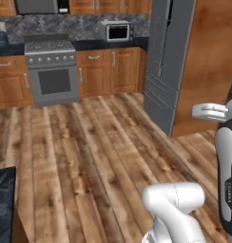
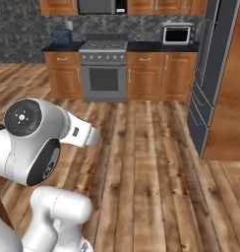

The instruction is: Get the candle and the wine from the cabinet and move them to the dining counter.

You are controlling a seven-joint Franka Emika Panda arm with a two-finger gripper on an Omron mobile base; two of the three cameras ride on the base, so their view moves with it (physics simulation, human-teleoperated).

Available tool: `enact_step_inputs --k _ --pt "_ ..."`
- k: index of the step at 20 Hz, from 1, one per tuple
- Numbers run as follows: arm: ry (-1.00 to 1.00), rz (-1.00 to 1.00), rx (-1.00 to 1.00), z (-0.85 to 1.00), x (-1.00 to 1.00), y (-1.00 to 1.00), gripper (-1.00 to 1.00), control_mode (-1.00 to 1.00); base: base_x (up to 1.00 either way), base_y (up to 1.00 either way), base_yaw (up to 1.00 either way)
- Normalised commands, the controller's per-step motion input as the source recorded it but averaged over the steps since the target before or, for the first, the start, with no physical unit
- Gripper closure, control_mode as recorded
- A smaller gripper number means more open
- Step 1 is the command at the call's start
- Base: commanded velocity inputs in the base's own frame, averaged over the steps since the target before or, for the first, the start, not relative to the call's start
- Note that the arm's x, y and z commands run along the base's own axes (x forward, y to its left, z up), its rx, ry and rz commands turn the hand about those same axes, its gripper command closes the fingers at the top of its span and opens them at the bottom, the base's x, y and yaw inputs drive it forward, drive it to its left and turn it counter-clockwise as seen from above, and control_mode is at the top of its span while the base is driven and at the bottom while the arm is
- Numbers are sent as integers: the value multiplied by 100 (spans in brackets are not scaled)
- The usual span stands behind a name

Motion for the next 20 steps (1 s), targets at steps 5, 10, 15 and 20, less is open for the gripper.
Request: enact_step_inputs --k 5,10,15,20 --pt "0 0 0 0 0 0 -100 100 100 23 -6" --pt "0 0 0 0 0 0 -100 100 100 12 -7" --pt "0 0 0 0 0 0 -100 100 100 10 -7" --pt "0 0 0 0 0 0 -100 100 100 9 -9"
